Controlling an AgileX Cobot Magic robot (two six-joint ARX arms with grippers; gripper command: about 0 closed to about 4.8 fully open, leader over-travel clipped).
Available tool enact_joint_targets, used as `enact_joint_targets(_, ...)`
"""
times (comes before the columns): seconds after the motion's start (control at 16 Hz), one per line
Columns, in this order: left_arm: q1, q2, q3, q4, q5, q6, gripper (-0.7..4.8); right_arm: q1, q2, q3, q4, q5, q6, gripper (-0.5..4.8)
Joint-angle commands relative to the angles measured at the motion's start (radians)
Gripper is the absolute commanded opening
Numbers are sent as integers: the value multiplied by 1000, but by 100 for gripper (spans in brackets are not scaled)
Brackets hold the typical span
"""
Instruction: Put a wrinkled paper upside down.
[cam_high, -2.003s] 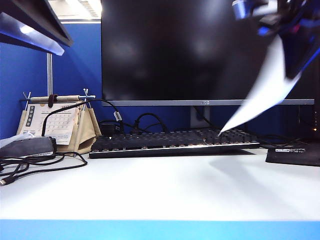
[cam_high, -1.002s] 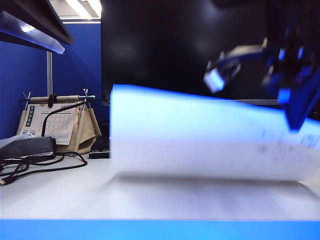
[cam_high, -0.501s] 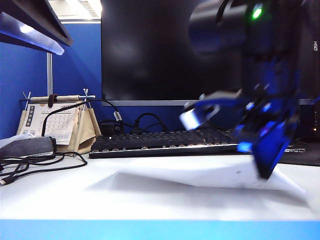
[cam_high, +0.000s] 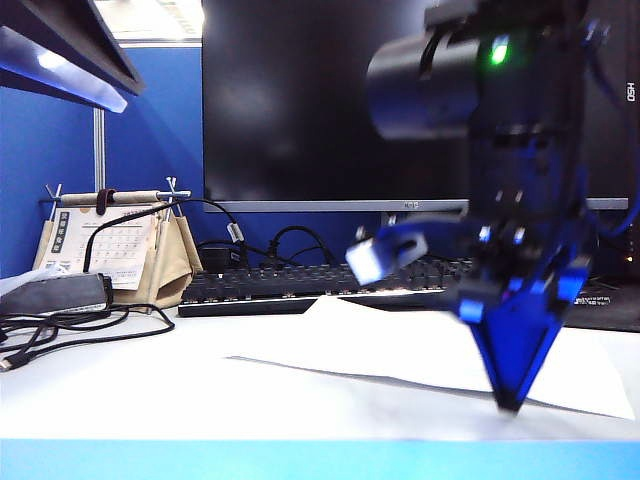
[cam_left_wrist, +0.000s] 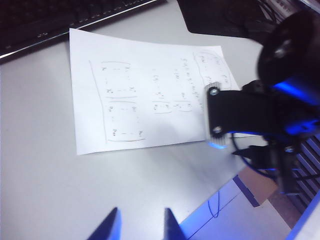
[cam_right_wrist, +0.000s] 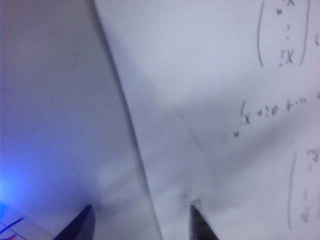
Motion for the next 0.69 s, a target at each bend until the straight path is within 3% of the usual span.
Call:
enact_joint_targets(0.06, 0, -2, 9, 4, -2, -3, 120, 0, -92, 3, 4, -40, 11, 244)
enact_joint_targets(0.25, 0, -5, 9, 2, -1, -3, 120, -1, -257, 1, 132, -105, 100, 243)
enact_joint_targets(0.38, 1, -56, 8, -1, -20, 48, 120, -4, -441, -9, 297, -84, 188, 216)
enact_joint_targets(0.56, 1, -216, -42, 11, -183, 89, 120, -63, -621, -56, 402, -45, 249, 207)
enact_joint_targets(0.69, 1, -398, -154, 49, -283, 61, 120, -123, -748, -143, 437, -26, 288, 207)
